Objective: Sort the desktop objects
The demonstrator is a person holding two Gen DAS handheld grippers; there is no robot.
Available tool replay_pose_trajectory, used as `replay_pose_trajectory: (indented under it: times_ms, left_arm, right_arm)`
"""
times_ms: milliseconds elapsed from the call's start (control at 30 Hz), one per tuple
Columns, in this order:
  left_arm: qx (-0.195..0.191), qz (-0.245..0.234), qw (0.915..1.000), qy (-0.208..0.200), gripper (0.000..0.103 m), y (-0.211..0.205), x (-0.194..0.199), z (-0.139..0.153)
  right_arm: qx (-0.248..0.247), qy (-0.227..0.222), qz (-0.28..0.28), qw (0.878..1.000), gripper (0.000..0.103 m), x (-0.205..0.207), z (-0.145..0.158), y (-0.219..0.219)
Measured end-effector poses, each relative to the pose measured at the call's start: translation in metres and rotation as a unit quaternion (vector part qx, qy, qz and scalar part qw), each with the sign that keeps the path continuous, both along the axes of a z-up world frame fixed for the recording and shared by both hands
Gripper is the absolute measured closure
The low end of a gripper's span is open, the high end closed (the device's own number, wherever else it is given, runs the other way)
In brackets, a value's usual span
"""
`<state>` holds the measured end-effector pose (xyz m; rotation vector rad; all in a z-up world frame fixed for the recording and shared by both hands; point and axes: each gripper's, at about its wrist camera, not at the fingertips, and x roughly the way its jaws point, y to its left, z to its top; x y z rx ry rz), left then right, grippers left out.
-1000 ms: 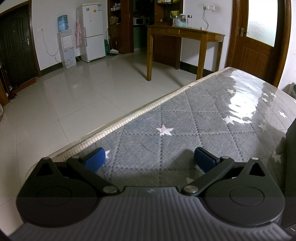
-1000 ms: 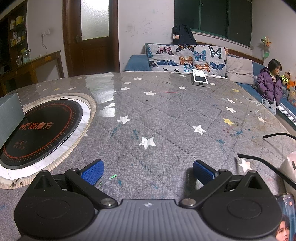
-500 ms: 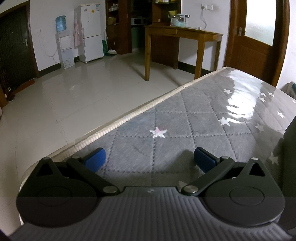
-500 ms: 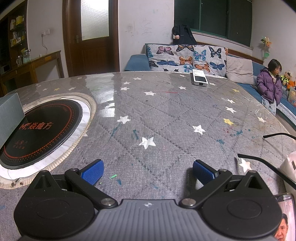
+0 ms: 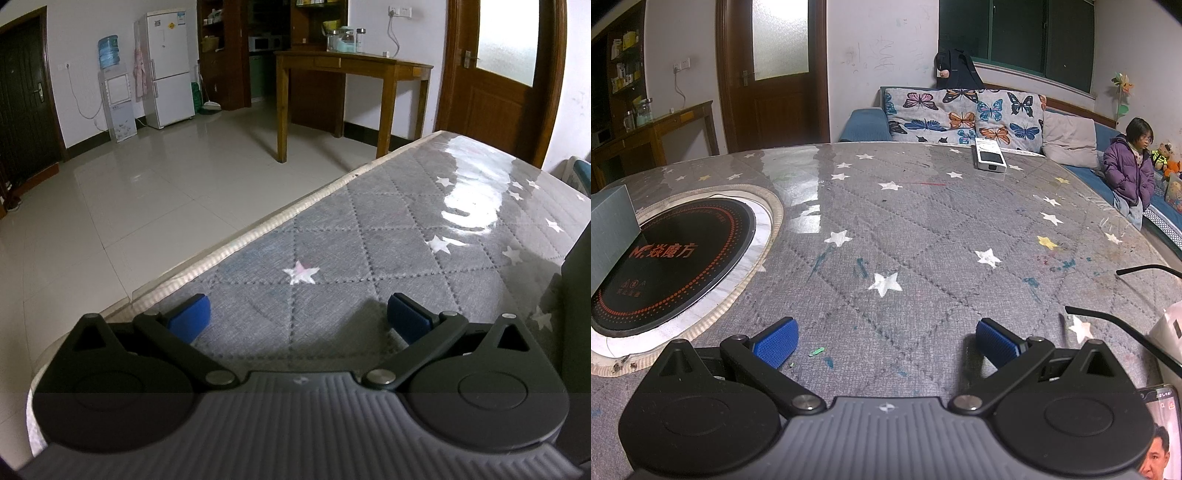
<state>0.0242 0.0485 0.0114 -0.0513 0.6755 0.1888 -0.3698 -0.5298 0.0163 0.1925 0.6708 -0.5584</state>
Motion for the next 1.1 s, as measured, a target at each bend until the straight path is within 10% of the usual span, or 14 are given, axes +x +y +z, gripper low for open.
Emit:
replay_pose_trajectory:
  times_ms: [1100]
  left_arm:
    - [0.000,0.000,1.0000,0.000,0.000,-0.0018,0.0018,-0.0013]
  right_arm:
    - [0.000,0.000,0.000,1.000,0.000,-0.0001,-0.0001,0.0000]
